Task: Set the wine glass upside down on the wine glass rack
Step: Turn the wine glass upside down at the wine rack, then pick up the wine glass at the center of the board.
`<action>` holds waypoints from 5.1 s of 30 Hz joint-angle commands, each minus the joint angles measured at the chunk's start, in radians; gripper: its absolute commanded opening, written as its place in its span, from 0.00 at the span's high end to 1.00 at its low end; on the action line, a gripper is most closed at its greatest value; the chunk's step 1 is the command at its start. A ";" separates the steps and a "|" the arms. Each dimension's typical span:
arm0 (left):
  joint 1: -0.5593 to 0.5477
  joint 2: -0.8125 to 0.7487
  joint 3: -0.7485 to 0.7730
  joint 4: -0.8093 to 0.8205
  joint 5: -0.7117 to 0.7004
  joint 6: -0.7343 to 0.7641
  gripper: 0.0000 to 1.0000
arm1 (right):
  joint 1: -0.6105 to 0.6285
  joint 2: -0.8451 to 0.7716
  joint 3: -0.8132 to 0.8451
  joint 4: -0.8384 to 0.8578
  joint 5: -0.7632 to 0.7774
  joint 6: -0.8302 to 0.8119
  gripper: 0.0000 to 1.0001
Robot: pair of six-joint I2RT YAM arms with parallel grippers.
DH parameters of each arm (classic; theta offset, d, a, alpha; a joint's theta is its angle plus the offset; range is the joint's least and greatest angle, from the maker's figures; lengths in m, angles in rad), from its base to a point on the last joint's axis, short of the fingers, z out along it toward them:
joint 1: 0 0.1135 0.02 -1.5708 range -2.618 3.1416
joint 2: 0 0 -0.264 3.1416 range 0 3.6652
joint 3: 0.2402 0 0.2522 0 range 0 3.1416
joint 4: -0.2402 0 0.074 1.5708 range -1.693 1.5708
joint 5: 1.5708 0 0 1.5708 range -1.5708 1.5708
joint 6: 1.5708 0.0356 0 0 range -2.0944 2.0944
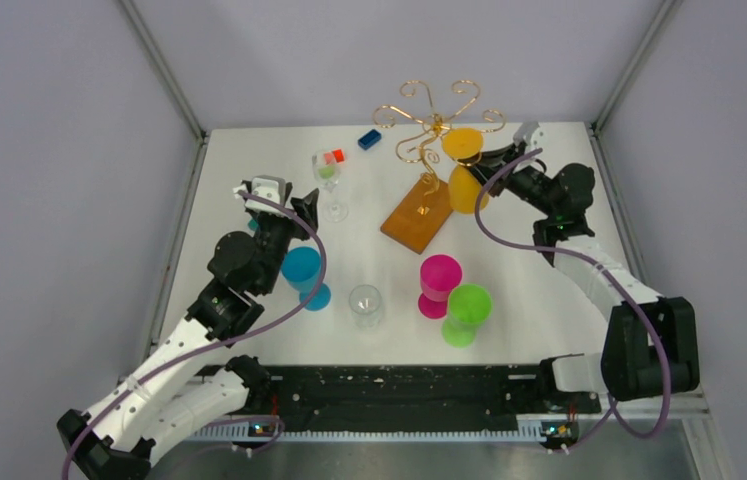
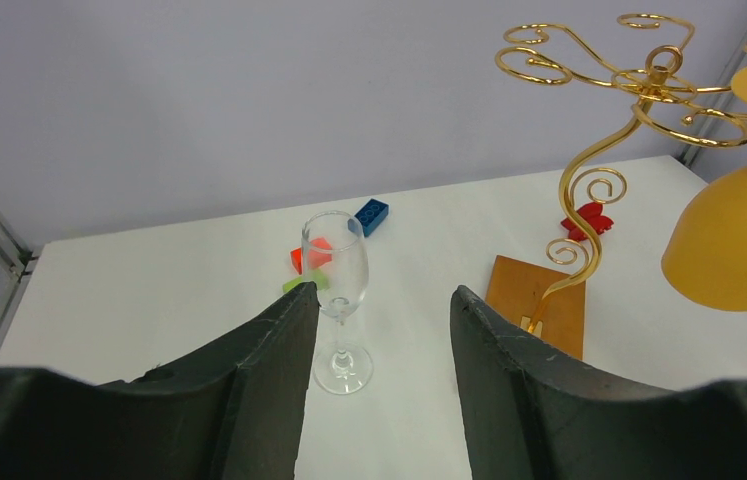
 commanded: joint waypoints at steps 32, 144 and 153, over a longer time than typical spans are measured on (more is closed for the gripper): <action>0.005 0.016 0.024 0.040 0.022 -0.005 0.43 | 0.000 -0.092 -0.114 0.290 0.068 0.127 1.00; 0.030 0.053 0.126 -0.777 -0.206 -0.663 0.33 | 0.012 -0.673 -0.319 -0.226 0.452 0.144 0.47; 0.113 0.064 0.117 -0.866 -0.164 -0.705 0.46 | 0.011 -0.724 -0.311 -0.313 0.465 0.103 0.47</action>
